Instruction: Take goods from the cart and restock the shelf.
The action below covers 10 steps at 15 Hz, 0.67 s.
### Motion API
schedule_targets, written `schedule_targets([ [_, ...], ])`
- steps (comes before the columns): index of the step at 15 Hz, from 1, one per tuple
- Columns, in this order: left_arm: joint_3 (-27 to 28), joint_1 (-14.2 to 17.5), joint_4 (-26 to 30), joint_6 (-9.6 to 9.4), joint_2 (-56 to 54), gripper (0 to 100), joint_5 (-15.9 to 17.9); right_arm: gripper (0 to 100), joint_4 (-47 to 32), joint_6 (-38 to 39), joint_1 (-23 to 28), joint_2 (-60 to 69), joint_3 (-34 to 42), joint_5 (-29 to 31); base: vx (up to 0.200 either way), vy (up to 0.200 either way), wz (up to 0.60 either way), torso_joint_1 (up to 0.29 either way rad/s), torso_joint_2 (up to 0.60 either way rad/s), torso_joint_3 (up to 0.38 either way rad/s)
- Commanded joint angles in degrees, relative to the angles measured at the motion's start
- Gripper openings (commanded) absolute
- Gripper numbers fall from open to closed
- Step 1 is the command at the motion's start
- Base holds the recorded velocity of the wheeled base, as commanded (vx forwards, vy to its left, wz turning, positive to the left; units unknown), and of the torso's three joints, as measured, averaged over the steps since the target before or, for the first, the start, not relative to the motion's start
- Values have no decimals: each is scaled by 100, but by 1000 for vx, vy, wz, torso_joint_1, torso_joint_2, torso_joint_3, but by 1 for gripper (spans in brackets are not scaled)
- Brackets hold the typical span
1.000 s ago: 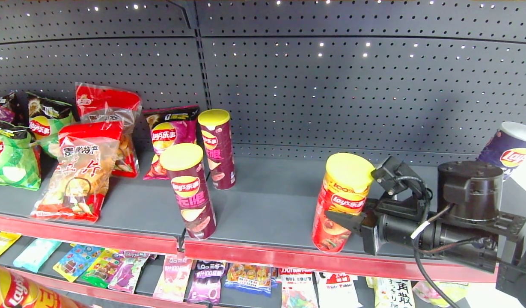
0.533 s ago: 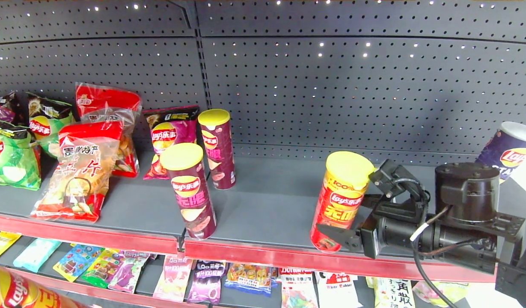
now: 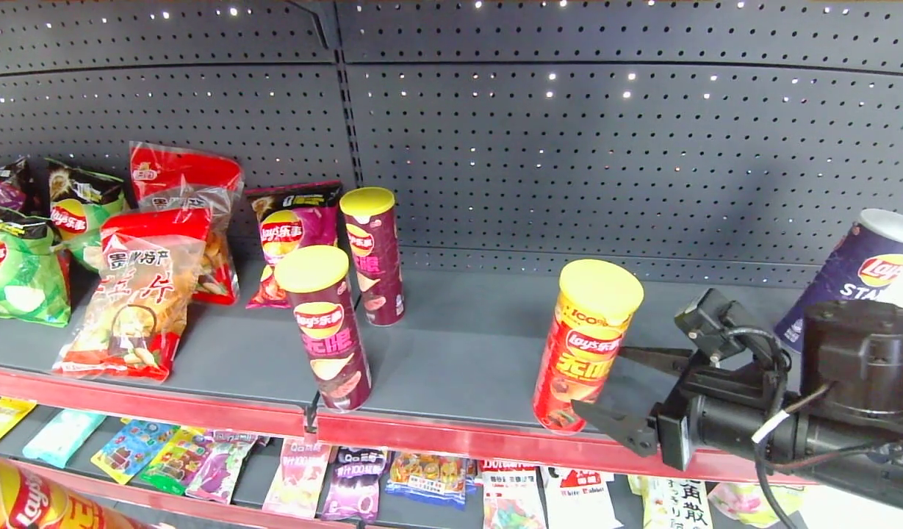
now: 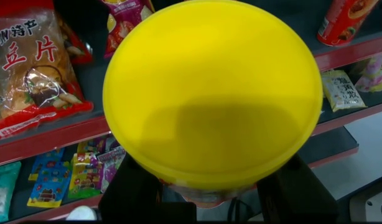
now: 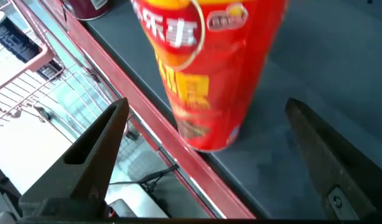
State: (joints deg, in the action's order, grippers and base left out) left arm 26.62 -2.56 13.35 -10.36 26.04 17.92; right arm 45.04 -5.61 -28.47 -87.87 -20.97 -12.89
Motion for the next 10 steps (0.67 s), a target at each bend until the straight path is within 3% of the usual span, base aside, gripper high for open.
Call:
schedule_targets([
  [1,-8,1,1,-1,6,0,1,100,-13,-37,60,763,418,5,0,0,0,0,0,0],
  [4,-43,1,10,-1,50,0,1,100,-110,-125,122,1835,998,199,0,0,0,0,0,0],
  [6,-26,1,1,-1,112,0,1,100,-813,-169,1045,3118,1016,366,0,0,0,0,0,0],
  [7,-26,1,1,-1,112,0,1,100,-813,-169,1045,3118,1016,366,0,0,0,0,0,0],
  [8,-34,1,1,-1,77,0,10,100,-2808,-178,2012,4507,444,427,0,0,0,0,0,0],
  [10,-26,1,-8,-1,59,0,19,100,-4900,-178,2530,5693,-188,515,0,0,0,0,0,0],
])
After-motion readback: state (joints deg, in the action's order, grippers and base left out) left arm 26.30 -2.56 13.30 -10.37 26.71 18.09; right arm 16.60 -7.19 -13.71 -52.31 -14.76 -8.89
